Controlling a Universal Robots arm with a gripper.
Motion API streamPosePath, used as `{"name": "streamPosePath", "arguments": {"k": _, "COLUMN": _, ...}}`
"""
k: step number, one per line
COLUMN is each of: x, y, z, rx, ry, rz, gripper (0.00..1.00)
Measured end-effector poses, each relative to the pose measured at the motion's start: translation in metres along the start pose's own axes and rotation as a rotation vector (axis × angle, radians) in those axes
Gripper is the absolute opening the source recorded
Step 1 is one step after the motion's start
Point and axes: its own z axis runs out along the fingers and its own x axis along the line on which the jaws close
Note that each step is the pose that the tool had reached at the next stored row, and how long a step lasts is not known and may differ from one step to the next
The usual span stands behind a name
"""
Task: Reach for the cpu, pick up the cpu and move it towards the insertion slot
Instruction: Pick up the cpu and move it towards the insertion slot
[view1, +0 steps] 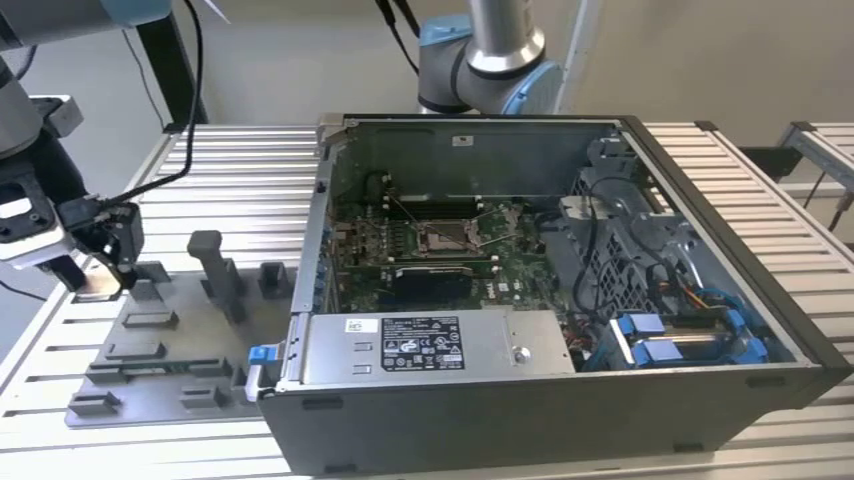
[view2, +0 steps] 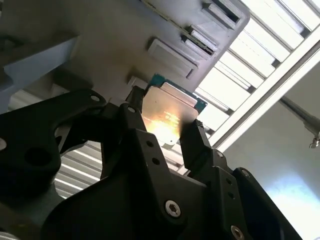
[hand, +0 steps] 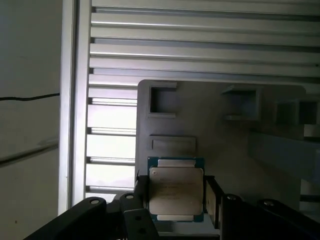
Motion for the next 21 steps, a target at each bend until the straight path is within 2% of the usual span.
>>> {"name": "streamPosePath", "arguments": {"k": 21, "x": -0.0003, "y": 0.0019, "z": -0.0542, "rx": 0.0001, "ry": 0.0001, "rz": 0.000, "gripper": 0.00}}
